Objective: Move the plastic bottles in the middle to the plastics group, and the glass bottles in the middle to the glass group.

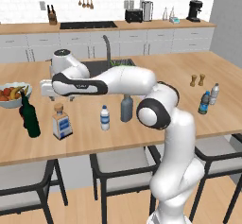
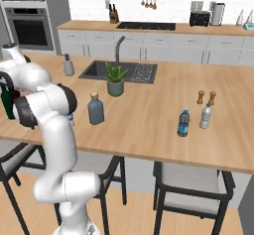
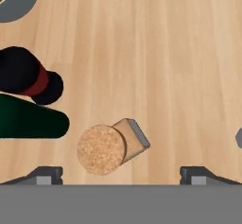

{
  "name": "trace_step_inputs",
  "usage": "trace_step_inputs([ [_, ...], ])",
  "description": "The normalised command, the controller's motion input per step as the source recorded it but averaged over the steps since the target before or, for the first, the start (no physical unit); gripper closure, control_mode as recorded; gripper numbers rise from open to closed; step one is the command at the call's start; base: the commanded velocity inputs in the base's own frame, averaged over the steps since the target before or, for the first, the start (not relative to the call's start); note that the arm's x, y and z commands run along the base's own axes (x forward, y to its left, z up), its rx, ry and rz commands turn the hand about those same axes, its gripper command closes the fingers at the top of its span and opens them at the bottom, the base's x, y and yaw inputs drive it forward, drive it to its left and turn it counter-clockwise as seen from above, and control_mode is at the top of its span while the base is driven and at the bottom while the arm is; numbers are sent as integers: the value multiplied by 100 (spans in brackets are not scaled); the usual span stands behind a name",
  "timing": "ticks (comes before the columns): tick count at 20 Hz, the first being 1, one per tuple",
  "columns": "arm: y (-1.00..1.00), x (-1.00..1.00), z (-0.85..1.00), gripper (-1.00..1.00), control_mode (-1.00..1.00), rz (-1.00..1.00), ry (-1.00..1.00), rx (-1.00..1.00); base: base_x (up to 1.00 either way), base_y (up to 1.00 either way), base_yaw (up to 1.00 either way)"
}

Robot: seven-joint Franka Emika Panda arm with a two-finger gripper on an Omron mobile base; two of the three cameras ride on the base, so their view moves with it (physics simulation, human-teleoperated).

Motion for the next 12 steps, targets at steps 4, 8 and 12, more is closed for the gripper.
trace_step_inputs([
  [4, -70, -43, 9, -100, -100, -1, 0, 2, 0, 0, 0],
  [8, -78, -42, 9, -100, -100, -1, 0, 6, 0, 0, 0],
  [12, -75, -30, 5, -100, -100, 0, 0, 4, 0, 0, 0],
])
